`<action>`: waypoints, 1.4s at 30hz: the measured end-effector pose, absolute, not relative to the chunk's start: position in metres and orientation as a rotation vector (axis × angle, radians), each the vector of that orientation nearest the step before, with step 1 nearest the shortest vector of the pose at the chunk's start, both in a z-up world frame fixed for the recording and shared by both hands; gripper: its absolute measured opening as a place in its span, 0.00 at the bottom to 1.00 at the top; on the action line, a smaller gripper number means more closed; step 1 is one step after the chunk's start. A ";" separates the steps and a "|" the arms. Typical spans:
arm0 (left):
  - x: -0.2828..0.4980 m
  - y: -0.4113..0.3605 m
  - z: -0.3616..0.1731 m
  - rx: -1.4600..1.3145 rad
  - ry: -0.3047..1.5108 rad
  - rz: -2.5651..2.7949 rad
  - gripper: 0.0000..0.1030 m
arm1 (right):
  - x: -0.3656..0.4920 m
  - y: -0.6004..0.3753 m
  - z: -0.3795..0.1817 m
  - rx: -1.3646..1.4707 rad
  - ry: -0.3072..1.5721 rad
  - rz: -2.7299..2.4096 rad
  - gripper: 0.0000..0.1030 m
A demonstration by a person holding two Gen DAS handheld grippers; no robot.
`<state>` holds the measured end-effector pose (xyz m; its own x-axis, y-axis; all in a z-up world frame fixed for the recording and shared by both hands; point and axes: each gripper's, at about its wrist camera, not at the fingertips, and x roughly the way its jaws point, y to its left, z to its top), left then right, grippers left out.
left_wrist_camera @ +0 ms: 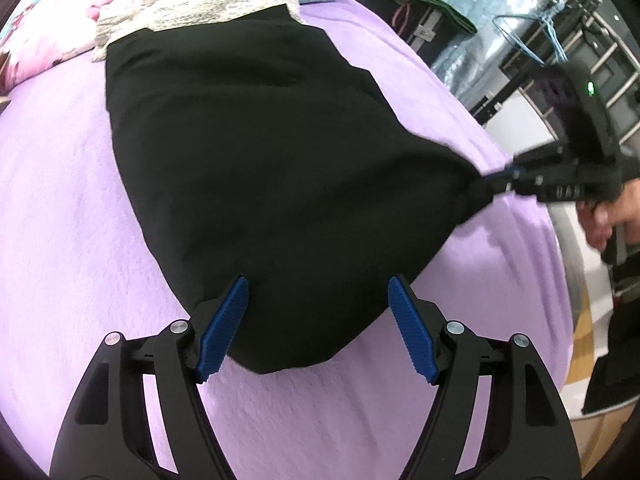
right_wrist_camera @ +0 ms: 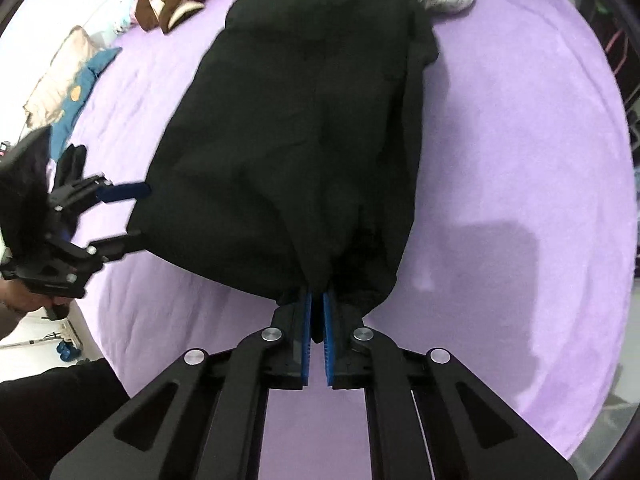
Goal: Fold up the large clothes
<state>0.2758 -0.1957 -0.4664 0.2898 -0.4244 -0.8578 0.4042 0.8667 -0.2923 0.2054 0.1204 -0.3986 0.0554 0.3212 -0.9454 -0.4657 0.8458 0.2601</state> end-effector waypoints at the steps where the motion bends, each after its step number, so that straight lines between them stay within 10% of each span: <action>1: 0.276 -0.199 -0.467 -0.004 1.152 -0.560 0.68 | 0.208 0.119 -0.402 -0.141 1.404 0.592 0.04; 14: 0.282 -0.198 -0.475 0.017 1.193 -0.536 0.68 | 0.216 0.084 -0.409 -0.211 1.414 0.434 0.02; 17: 0.286 -0.188 -0.460 -0.038 1.185 -0.517 0.68 | 0.219 0.095 -0.379 -0.134 1.344 0.456 0.14; 19: 0.290 -0.182 -0.449 -0.069 1.168 -0.502 0.69 | 0.224 0.113 -0.360 -0.092 1.280 0.489 0.59; 20: 0.296 -0.178 -0.445 -0.089 1.161 -0.493 0.69 | 0.226 0.123 -0.356 -0.082 1.257 0.508 0.62; 34: 0.309 -0.215 -0.496 0.042 1.131 -0.539 0.85 | 0.256 0.206 -0.475 -0.183 1.394 0.643 0.61; 42: 0.325 -0.181 -0.471 -0.097 1.156 -0.575 0.86 | 0.269 0.207 -0.432 -0.146 1.355 0.619 0.73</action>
